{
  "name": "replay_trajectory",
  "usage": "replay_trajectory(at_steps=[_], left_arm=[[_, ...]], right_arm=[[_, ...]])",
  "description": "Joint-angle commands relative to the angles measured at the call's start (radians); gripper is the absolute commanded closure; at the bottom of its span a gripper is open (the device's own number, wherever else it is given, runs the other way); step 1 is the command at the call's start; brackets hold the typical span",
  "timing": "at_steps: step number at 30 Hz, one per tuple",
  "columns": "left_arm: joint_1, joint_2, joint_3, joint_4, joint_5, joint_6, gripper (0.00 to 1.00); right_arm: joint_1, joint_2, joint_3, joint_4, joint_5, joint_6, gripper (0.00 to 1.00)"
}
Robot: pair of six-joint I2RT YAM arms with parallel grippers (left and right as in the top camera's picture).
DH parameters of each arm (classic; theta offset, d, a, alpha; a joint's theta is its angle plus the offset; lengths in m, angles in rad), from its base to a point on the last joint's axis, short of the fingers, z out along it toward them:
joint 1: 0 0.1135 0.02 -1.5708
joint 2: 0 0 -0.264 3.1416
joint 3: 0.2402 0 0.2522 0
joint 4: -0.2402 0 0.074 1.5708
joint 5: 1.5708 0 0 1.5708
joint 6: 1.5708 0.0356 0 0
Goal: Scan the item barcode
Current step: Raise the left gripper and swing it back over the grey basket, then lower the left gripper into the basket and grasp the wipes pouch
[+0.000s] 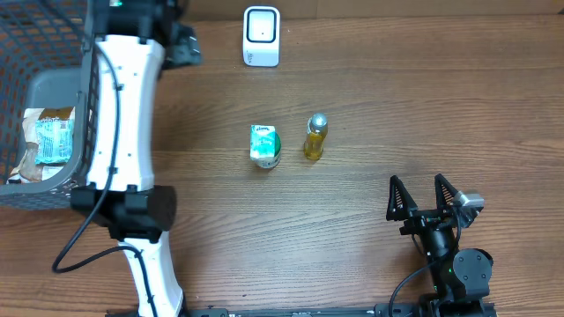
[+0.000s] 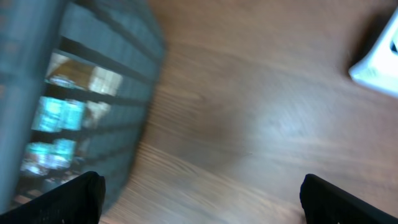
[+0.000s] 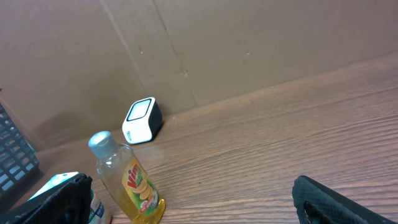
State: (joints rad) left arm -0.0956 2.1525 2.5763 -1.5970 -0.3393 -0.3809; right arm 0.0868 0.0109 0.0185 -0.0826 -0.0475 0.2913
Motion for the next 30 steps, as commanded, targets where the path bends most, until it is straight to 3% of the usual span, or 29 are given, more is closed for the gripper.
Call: replay_trajectory(at_steps=[1, 12, 17, 22, 26, 30], left_arm=[[0.089, -0.029, 0.102, 0.001, -0.04, 0.06, 0.0], [0.35, -0.029, 0.274, 0.172, 0.203, 0.148, 0.0], [0.455, -0.024, 0.245, 0.17, 0.198, 0.235, 0.01], [0.539, -0.019, 0.121, 0.141, 0.137, 0.253, 0.0], [0.594, -0.019, -0.12, 0.17, 0.074, 0.261, 0.0], [0.622, -0.019, -0.326, 0.258, 0.085, 0.352, 0.0]], right_arm=[[0.006, -0.008, -0.011, 0.002, 0.002, -0.001, 0.0], [0.006, -0.008, -0.011, 0.002, 0.002, -0.001, 0.0], [0.006, -0.008, -0.011, 0.002, 0.002, -0.001, 0.0], [0.006, -0.008, -0.011, 0.002, 0.002, -0.001, 0.0], [0.006, -0.008, -0.011, 0.002, 0.002, -0.001, 0.0], [0.006, -0.008, -0.011, 0.002, 0.002, -0.001, 0.0]])
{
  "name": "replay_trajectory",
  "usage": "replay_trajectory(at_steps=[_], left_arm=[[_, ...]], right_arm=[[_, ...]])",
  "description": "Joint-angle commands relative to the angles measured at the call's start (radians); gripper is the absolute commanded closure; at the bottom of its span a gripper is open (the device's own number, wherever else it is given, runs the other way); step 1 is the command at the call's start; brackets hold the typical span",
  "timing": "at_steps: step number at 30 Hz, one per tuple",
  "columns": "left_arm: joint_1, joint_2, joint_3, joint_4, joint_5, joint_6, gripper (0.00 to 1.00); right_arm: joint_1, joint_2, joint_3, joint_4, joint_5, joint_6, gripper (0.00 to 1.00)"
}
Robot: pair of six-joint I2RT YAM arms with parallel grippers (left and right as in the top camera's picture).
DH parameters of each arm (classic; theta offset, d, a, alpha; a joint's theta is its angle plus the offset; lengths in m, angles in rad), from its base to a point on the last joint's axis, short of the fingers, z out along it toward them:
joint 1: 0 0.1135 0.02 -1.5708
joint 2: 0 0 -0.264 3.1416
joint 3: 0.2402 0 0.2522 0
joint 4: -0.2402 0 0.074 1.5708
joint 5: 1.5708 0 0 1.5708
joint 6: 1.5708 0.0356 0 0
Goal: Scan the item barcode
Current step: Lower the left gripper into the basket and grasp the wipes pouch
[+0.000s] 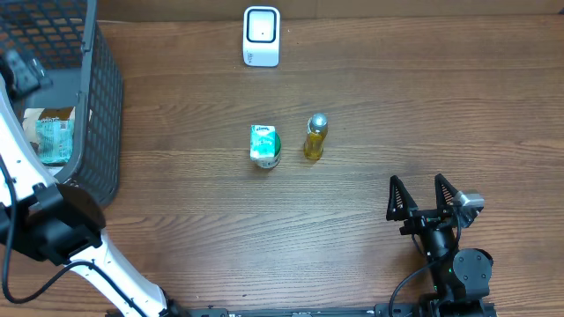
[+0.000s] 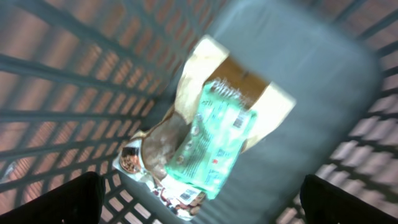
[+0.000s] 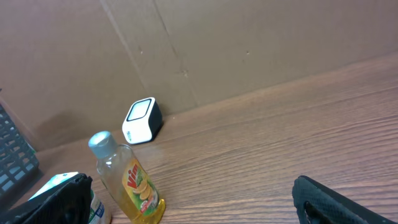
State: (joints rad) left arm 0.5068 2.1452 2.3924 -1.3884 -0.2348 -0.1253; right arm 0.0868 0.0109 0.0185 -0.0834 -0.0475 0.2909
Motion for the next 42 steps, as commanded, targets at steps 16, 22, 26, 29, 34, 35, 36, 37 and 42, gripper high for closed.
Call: replay_trajectory(at_steps=[16, 22, 26, 29, 34, 35, 36, 37, 42], left_arm=[[0.045, -0.011, -0.624, 0.429, 0.011, 0.359, 0.0], [0.055, -0.011, -0.638, 0.47, 0.01, 0.359, 0.0], [0.061, -0.011, -0.654, 0.488, -0.013, 0.366, 0.0], [0.073, -0.011, -0.663, 0.493, -0.035, 0.365, 0.0], [0.093, -0.01, -0.663, 0.497, -0.035, 0.365, 0.0], [0.097, -0.009, -0.663, 0.496, -0.035, 0.365, 0.0], [0.102, -0.008, -0.663, 0.496, -0.035, 0.365, 0.0], [0.109, -0.007, -0.664, 0.496, -0.034, 0.364, 0.0], [0.135, -0.006, -0.69, 0.519, -0.005, 0.346, 0.0]], right_arm=[[0.006, -0.008, -0.011, 0.003, 0.002, -0.001, 0.0], [0.006, -0.008, -0.011, 0.003, 0.002, -0.001, 0.0], [0.006, -0.008, -0.011, 0.003, 0.002, -0.001, 0.0], [0.006, -0.008, -0.011, 0.003, 0.002, -0.001, 0.0], [0.006, -0.008, -0.011, 0.003, 0.002, -0.001, 0.0], [0.006, -0.008, -0.011, 0.003, 0.002, -0.001, 0.0], [0.006, -0.008, -0.011, 0.003, 0.002, -0.001, 0.0], [0.006, -0.008, -0.011, 0.003, 0.002, -0.001, 0.0], [0.006, -0.008, -0.011, 0.003, 0.002, -0.001, 0.0]])
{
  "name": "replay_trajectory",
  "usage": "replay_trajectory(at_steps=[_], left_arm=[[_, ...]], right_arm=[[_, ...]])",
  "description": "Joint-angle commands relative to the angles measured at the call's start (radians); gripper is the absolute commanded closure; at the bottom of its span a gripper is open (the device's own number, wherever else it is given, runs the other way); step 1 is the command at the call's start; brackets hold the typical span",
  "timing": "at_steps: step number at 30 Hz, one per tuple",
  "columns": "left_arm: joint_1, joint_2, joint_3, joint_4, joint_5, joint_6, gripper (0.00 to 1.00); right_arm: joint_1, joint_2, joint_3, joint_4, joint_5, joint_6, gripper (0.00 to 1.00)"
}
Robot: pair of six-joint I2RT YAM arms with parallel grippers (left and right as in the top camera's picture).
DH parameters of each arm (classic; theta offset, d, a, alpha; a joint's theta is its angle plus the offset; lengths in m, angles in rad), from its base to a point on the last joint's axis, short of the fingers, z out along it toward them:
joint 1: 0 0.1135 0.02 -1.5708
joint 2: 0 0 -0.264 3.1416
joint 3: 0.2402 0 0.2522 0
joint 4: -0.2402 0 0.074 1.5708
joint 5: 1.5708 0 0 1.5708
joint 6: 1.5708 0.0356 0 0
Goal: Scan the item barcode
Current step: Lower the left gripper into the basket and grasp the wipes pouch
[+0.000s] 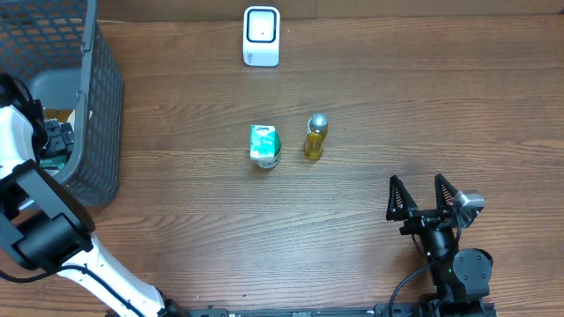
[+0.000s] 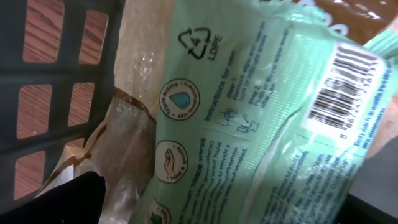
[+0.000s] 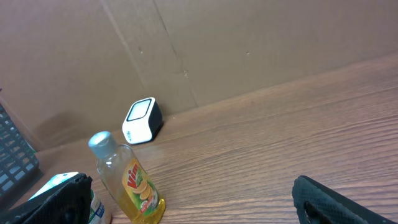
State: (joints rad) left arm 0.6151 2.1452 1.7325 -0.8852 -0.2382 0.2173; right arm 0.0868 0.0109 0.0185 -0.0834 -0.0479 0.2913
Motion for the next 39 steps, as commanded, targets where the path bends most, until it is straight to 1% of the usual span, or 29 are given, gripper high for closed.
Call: replay_trajectory(at_steps=[1, 11, 12, 13, 14, 15, 16, 17, 19, 22, 27, 30, 35, 39], left_arm=[[0.031, -0.006, -0.04, 0.024, -0.002, 0.004, 0.0], [0.055, -0.006, -0.195, 0.166, 0.012, -0.016, 0.0], [0.053, -0.006, -0.228, 0.193, 0.046, -0.016, 0.09], [0.053, -0.006, -0.237, 0.195, 0.07, -0.016, 0.22], [0.052, -0.006, -0.238, 0.194, 0.09, -0.018, 0.42], [0.051, -0.007, -0.238, 0.193, 0.104, -0.029, 0.56], [0.05, -0.008, -0.236, 0.193, 0.109, -0.045, 0.62], [0.049, -0.008, -0.231, 0.19, 0.109, -0.05, 0.65], [0.043, -0.01, -0.206, 0.171, 0.108, -0.05, 0.66], [0.027, -0.021, -0.13, 0.119, 0.108, -0.05, 0.64], [-0.021, -0.05, 0.098, -0.019, 0.108, -0.108, 0.65], [-0.057, -0.079, 0.235, -0.076, 0.108, -0.13, 0.68], [-0.119, -0.157, 0.442, -0.142, 0.108, -0.22, 0.67], [-0.169, -0.243, 0.528, -0.2, 0.11, -0.321, 0.66]], right_arm=[[0.006, -0.008, -0.011, 0.003, 0.002, -0.001, 0.0], [0.006, -0.008, -0.011, 0.003, 0.002, -0.001, 0.0], [0.006, -0.008, -0.011, 0.003, 0.002, -0.001, 0.0], [0.006, -0.008, -0.011, 0.003, 0.002, -0.001, 0.0], [0.006, -0.008, -0.011, 0.003, 0.002, -0.001, 0.0], [0.006, -0.008, -0.011, 0.003, 0.002, -0.001, 0.0], [0.006, -0.008, -0.011, 0.003, 0.002, -0.001, 0.0], [0.006, -0.008, -0.011, 0.003, 0.002, -0.001, 0.0], [0.006, -0.008, -0.011, 0.003, 0.002, -0.001, 0.0], [0.006, -0.008, -0.011, 0.003, 0.002, -0.001, 0.0], [0.006, -0.008, -0.011, 0.003, 0.002, -0.001, 0.0], [0.006, -0.008, -0.011, 0.003, 0.002, -0.001, 0.0], [0.006, -0.008, -0.011, 0.003, 0.002, -0.001, 0.0], [0.006, -0.008, -0.011, 0.003, 0.002, -0.001, 0.0]])
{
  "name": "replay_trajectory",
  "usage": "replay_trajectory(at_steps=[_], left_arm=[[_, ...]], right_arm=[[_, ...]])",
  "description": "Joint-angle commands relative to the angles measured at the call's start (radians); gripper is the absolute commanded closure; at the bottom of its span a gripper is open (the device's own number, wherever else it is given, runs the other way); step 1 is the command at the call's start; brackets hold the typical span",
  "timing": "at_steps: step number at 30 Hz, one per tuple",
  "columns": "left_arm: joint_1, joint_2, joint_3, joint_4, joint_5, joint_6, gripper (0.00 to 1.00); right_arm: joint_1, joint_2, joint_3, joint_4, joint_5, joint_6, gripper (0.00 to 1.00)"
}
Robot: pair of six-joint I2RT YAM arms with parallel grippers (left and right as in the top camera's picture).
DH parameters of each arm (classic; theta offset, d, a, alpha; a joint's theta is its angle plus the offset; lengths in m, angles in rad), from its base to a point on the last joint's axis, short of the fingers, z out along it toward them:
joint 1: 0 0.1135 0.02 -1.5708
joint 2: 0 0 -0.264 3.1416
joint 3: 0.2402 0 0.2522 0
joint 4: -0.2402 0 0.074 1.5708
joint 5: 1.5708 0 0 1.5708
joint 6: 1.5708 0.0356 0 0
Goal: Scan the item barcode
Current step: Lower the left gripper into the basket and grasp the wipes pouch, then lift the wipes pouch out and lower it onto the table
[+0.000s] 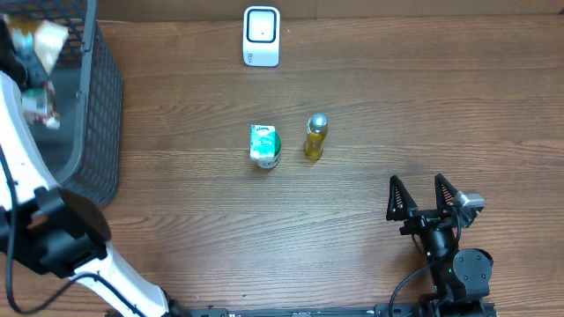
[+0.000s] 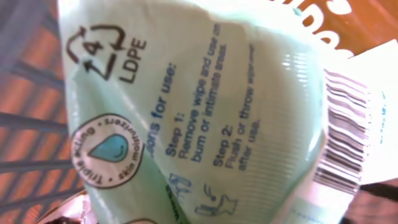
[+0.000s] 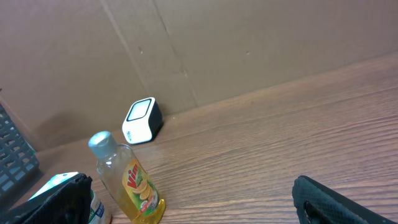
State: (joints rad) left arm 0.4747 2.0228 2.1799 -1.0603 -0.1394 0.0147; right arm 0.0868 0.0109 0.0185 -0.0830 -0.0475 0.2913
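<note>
A mint-green wipes pack (image 2: 205, 112) fills the left wrist view, its barcode (image 2: 342, 137) on the right edge. It hides that gripper's own fingers. Overhead, my left gripper (image 1: 26, 62) is raised over the basket's far corner with blurred packaging hanging at it. The white scanner (image 1: 262, 36) stands at the back of the table and also shows in the right wrist view (image 3: 142, 120). My right gripper (image 1: 426, 198) rests open at the front right, nothing between its fingers (image 3: 62, 199).
A dark mesh basket (image 1: 99, 114) stands at the left edge. A yellow dish-soap bottle (image 1: 315, 136) and a green-white carton (image 1: 264, 145) stand mid-table. A cardboard wall (image 3: 249, 43) runs behind the scanner.
My left gripper was low in the basket, close over the wipes pack. Now it is higher, at the basket's far corner, with the pack up against its camera. The right arm has not moved.
My left arm first reached across the table beside the basket. Then it hung open over the basket above the packets lying inside. Then it was down on the green pack, and now the pack is lifted with it. The right gripper stayed open and still.
</note>
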Motion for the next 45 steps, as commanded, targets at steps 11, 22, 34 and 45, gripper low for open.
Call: replay_trajectory(at_steps=[11, 22, 34, 45], left_arm=[[-0.193, -0.353, 0.09, -0.207, 0.167, -0.251, 0.62], [-0.396, -0.336, -0.129, -0.363, 0.167, -0.29, 0.6], [-0.534, -0.336, -0.543, -0.207, 0.092, -0.48, 0.62], [-0.535, -0.336, -0.839, -0.005, 0.078, -0.536, 0.57]], right_arm=[[0.006, -0.008, -0.011, 0.002, 0.002, -0.001, 0.0], [0.006, -0.008, -0.011, 0.002, 0.002, -0.001, 0.0], [0.006, -0.008, -0.011, 0.002, 0.002, -0.001, 0.0], [0.006, -0.008, -0.011, 0.003, 0.002, -0.001, 0.0]])
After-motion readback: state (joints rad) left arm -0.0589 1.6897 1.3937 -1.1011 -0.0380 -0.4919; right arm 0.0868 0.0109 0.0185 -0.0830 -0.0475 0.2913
